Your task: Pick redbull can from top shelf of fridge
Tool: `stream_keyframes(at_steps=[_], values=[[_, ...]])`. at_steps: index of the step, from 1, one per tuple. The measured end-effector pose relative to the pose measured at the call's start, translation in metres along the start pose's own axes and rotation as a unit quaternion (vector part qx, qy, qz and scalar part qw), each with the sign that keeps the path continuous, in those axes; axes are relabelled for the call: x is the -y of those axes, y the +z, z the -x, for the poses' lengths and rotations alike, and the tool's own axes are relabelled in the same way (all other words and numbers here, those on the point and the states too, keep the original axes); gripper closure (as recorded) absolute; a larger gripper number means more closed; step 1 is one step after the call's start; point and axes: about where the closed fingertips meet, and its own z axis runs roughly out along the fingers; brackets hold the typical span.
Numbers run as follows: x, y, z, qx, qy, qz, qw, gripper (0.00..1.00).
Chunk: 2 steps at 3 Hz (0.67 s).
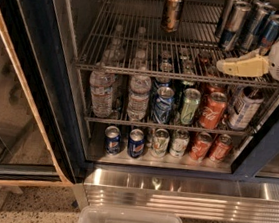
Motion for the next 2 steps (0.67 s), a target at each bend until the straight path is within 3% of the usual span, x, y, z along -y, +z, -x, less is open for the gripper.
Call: stream_keyframes(at_steps=[2], values=[[0.0056,0.0090,0.0008,0.010,0.033,-0.059,0.9977,0.00]])
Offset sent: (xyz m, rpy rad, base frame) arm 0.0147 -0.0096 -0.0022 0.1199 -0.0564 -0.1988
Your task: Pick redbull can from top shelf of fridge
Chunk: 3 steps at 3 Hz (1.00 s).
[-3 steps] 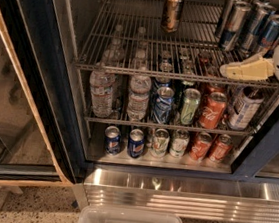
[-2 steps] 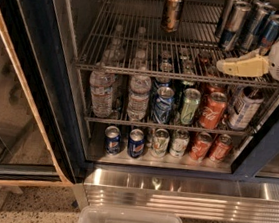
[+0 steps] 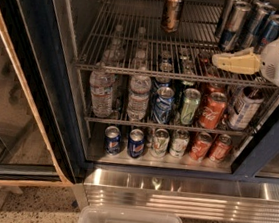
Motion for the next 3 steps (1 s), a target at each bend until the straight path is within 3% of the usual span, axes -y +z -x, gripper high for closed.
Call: stream_keyframes(at_steps=[2,3], values=[[0.0058,-0.0010,-0.0081,-0.004,0.041,-0.052,0.9978,0.00],[0.0079,-0.0002,-0.0141,-0.010,0.065,-0.048,0.9967,0.00]])
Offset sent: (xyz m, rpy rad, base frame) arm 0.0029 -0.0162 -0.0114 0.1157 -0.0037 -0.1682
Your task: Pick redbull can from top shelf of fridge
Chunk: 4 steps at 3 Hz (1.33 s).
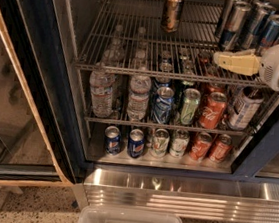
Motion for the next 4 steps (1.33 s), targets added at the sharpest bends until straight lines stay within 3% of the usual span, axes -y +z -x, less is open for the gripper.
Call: stream_keyframes(at_steps=[1,2,3,4], values=[[0.000,0.000,0.000,0.000,0.000,0.000,1.0000,0.00],[0.006,0.005,-0.009,-0.001,0.031,-0.030,0.9991,0.00],[0.018,0.012,-0.021,0.006,0.084,-0.088,0.9925,0.00],[0.029,0.017,-0.024,0.019,0.110,-0.130,0.9852,0.00]])
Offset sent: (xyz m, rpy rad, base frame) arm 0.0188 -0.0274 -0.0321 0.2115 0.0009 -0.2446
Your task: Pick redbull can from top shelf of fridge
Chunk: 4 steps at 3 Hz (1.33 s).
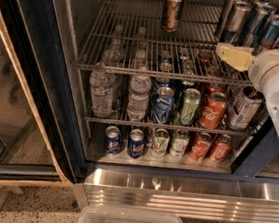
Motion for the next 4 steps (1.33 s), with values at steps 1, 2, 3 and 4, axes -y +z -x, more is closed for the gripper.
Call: stream_keyframes(at_steps=[1,2,3,4], values=[[0.009,0.005,0.005,0.016,0.004,-0.020,0.9997,0.00],[0.017,0.012,0.006,0.025,0.001,-0.032,0.9992,0.00],[0.022,0.017,0.002,0.029,0.003,-0.037,0.9989,0.00],[0.024,0.022,-0.004,0.031,0.007,-0.034,0.9989,0.18]])
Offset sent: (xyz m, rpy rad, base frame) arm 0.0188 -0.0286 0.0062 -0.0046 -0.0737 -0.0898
